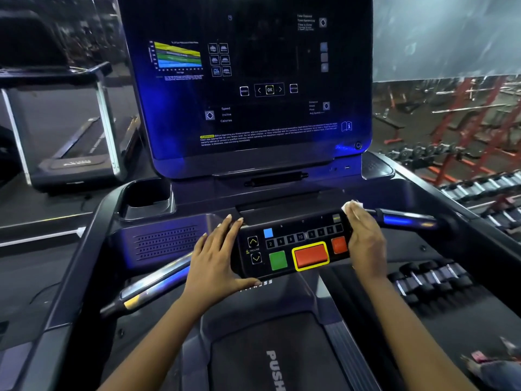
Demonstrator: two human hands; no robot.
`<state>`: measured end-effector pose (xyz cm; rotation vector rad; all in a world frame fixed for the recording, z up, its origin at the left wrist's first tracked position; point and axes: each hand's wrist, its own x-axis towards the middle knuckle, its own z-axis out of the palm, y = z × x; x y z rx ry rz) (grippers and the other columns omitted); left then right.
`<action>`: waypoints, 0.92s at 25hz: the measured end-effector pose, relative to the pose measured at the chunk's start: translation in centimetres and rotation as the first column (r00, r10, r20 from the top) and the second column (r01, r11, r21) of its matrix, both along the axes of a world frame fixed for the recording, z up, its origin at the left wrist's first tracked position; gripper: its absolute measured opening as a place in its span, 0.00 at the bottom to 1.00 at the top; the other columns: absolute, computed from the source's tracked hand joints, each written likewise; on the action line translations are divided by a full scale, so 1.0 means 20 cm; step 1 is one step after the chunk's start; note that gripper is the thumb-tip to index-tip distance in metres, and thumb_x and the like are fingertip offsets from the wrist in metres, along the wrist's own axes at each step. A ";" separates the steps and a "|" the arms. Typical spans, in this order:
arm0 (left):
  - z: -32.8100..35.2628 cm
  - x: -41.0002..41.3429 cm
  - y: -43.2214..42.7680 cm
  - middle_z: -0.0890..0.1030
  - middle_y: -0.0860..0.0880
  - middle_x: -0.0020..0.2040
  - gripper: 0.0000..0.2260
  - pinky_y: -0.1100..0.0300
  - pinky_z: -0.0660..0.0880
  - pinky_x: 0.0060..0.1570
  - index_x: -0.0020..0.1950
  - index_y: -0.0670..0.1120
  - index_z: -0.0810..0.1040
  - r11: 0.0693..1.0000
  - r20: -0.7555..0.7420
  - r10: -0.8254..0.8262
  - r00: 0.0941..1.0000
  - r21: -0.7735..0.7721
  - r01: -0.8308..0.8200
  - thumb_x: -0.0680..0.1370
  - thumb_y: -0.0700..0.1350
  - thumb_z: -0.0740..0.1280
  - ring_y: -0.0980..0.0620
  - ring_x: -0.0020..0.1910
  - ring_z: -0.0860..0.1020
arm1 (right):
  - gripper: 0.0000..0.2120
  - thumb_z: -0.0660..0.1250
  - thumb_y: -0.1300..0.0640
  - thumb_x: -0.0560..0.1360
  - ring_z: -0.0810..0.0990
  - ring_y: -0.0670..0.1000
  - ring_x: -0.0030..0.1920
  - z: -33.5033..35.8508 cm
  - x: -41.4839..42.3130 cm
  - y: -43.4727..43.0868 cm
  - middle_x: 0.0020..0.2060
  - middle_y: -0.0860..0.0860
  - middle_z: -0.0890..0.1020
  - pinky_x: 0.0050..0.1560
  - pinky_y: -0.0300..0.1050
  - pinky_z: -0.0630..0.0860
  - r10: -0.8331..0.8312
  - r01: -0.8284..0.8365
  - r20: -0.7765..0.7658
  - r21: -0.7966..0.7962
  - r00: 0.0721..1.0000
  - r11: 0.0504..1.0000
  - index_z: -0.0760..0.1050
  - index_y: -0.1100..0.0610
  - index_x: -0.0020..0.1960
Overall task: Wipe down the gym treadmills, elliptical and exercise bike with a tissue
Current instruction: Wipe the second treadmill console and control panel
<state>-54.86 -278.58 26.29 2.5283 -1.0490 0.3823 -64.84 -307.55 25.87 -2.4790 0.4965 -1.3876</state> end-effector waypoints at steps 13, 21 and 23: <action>-0.01 0.00 -0.01 0.59 0.48 0.77 0.53 0.47 0.58 0.70 0.77 0.53 0.52 1.000 0.011 0.010 1.000 0.005 -0.010 0.58 0.77 0.59 0.46 0.71 0.67 | 0.18 0.59 0.70 0.73 0.76 0.52 0.58 -0.28 -0.23 0.33 0.56 0.58 0.80 0.66 0.40 0.68 -0.012 0.010 0.050 0.044 0.999 0.999 0.75 0.65 0.61; -0.01 0.00 -0.01 0.60 0.48 0.77 0.53 0.47 0.59 0.69 0.77 0.54 0.51 1.000 0.018 0.016 1.000 0.008 -0.016 0.58 0.77 0.59 0.46 0.71 0.68 | 0.17 0.59 0.72 0.71 0.80 0.62 0.50 -0.11 -0.10 0.16 0.52 0.62 0.81 0.62 0.36 0.63 -0.170 0.162 0.052 0.123 0.984 0.979 0.77 0.68 0.57; -0.01 0.01 -0.01 0.60 0.48 0.77 0.53 0.47 0.59 0.69 0.77 0.53 0.51 1.000 0.026 0.017 1.000 0.007 -0.017 0.58 0.77 0.59 0.46 0.71 0.68 | 0.16 0.58 0.68 0.73 0.80 0.60 0.50 -0.16 -0.11 0.27 0.53 0.61 0.81 0.62 0.36 0.64 -0.148 0.143 0.048 0.101 0.988 0.985 0.77 0.67 0.58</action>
